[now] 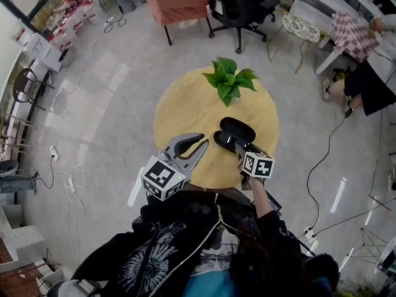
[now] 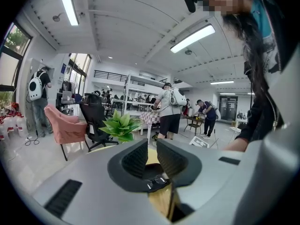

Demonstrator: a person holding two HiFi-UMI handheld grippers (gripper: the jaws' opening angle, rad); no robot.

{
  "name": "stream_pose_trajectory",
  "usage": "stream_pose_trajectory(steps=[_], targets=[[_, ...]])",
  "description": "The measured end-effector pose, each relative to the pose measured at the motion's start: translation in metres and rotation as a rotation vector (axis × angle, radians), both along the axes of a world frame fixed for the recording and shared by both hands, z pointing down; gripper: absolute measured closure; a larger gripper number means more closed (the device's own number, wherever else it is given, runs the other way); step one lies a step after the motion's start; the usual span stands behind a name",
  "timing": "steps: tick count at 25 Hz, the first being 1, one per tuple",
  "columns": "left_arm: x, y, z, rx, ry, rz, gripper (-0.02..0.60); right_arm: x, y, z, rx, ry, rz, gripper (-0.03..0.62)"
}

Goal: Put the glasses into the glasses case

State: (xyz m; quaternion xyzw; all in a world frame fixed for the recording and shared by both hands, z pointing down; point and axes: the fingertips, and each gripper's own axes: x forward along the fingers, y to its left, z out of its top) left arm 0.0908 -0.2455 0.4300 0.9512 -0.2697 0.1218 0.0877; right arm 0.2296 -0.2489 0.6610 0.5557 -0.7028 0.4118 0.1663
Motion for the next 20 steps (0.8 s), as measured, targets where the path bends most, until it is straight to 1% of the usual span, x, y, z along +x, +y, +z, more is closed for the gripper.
stream_pose_trajectory(steps=[4,7,12,16,20], targets=[[0.002,0.001,0.000,-0.005,0.009,0.026,0.529,0.001,0.003,-0.019,0.054,0.011,-0.002,0.370],[0.001,0.001,0.000,-0.006,0.015,0.048,0.529,-0.009,0.003,-0.040,0.109,-0.018,-0.013,0.371],[-0.005,0.002,-0.001,-0.003,0.027,0.091,0.529,-0.038,0.003,-0.080,0.202,-0.070,-0.060,0.372],[-0.014,0.005,-0.002,-0.005,0.035,0.127,0.529,-0.065,0.005,-0.114,0.276,-0.068,-0.098,0.381],[-0.031,0.006,-0.001,-0.008,0.043,0.154,0.529,-0.094,0.008,-0.145,0.353,-0.085,-0.105,0.421]])
